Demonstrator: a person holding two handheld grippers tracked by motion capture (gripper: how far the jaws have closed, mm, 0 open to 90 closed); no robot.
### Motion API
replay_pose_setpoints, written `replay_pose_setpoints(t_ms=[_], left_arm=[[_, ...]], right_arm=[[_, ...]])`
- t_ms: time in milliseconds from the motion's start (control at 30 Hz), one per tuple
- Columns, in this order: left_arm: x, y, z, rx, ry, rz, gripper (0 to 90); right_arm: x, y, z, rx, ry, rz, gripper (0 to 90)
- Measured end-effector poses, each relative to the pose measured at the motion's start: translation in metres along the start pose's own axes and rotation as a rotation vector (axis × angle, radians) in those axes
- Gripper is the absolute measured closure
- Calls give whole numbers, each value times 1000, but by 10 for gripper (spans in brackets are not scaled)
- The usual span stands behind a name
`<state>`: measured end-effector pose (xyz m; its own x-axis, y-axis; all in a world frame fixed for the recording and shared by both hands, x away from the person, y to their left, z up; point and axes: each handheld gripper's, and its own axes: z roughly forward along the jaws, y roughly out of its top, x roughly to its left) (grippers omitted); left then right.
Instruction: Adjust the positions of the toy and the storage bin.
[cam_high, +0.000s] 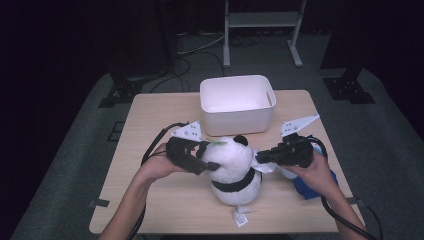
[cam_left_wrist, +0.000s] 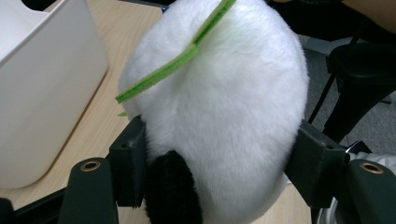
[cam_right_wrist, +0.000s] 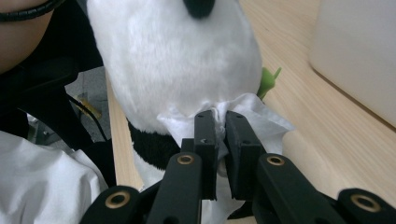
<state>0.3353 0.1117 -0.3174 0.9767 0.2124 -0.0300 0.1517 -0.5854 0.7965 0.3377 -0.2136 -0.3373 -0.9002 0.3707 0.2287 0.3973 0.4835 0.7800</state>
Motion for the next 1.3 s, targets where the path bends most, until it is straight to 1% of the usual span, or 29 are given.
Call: replay_pose_setpoints(t_ms=[67,133,233,300,400,467,567,600,667,733,767,900,933,1067,1100,1300], left_arm=[[0,0,2,0,-3,0,315],[-1,1,4,9,-5,12,314],[-2,1,5,9,-9,18,313],[-2,1,6,11,-12,20,313],[-1,2,8,10,-15,13,312],[-1,3,11,9,-18,12,311],[-3,5,15,9,-22,13,309],[-3,6,16,15,-23,24,309],[-4,8,19,17,-23,29,309],[-4,9,21,16,-26,31,309],[-4,10,23,7,-23,21,309],[-5,13,26,12,-25,31,309],[-5,14,27,14,-26,33,309],[-7,17,30,21,-26,44,307],[-8,18,30,20,-24,41,307],[-9,19,32,24,-24,51,307]], right_arm=[[-1,0,-2,12,-6,4,838],[-3,-2,0,29,-11,9,842],[-9,-10,1,30,-6,38,844],[-12,-15,-2,7,5,58,844],[-13,-16,-10,-16,-1,61,844],[-13,-13,-16,-38,5,62,845],[-9,-7,-23,-63,12,51,844],[-8,-5,-24,-66,10,43,844],[-4,1,-27,-75,17,30,844],[0,6,-28,-78,21,15,844],[2,9,-29,-81,24,9,844],[7,21,-30,-87,33,-15,844],[8,25,-30,-85,38,-19,844],[14,41,-25,-58,32,-55,843],[15,44,-23,-49,28,-66,843],[22,66,-13,-3,39,-92,843]])
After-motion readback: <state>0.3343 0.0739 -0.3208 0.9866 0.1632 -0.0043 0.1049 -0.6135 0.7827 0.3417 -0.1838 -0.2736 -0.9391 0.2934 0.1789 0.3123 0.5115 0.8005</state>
